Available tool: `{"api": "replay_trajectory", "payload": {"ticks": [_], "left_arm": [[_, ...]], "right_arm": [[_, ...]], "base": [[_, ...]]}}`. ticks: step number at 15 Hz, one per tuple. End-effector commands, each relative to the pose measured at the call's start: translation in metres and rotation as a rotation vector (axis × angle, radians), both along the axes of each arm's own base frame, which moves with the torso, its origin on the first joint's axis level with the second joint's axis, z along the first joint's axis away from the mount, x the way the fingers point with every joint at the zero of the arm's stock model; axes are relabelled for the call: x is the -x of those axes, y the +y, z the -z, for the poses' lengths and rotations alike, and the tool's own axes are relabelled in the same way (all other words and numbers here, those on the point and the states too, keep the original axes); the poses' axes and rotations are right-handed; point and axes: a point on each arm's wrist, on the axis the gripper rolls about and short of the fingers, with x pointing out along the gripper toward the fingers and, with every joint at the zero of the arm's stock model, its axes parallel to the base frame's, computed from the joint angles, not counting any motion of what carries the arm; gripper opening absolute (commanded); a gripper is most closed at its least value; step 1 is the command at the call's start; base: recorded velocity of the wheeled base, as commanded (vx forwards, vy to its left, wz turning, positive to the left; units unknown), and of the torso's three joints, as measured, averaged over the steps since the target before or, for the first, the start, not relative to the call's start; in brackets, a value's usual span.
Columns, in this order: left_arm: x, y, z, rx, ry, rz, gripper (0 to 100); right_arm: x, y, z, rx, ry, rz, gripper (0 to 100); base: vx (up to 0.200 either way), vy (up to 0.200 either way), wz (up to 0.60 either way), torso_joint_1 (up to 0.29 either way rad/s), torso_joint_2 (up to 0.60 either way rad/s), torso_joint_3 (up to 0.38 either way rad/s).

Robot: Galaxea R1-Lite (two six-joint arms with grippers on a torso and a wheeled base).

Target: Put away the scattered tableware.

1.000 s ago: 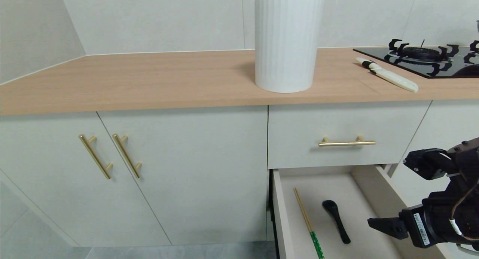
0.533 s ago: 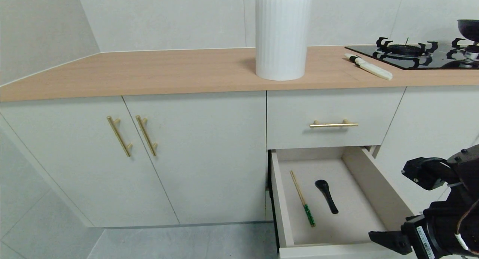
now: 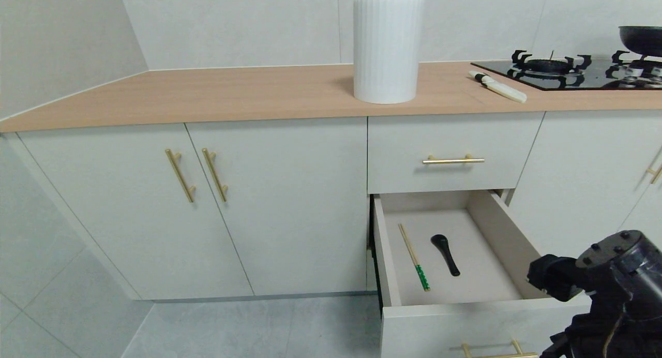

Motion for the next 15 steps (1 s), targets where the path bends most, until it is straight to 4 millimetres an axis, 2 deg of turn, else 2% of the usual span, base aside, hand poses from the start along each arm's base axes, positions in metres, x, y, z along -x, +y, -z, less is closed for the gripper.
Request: {"api": "replay_trajectory", "payload": {"ticks": [1, 4, 8, 15], "left_arm": [[0.000, 0.000, 0.000, 0.000, 0.000, -0.001, 100], [0.000, 0.000, 0.000, 0.000, 0.000, 0.001, 100], [0.000, 0.000, 0.000, 0.000, 0.000, 0.001, 100], [0.000, 0.000, 0.000, 0.000, 0.000, -0.001, 100]], "right_arm": [[-0.009, 0.009, 0.021, 0.063, 0.091, -0.009, 100], [-0.020, 0.016, 0.036, 0.100, 0.134, 0.019, 100], [-0.037, 0.014, 0.039, 0.052, 0.100, 0.126, 100], [-0.061, 0.014, 0.048, 0.076, 0.006, 0.266, 100]], "base": [[0.000, 0.000, 0.00, 0.000, 0.00, 0.000], [0.000, 0.000, 0.00, 0.000, 0.00, 0.000], [0.000, 0.000, 0.00, 0.000, 0.00, 0.000], [0.000, 0.000, 0.00, 0.000, 0.00, 0.000]]}}
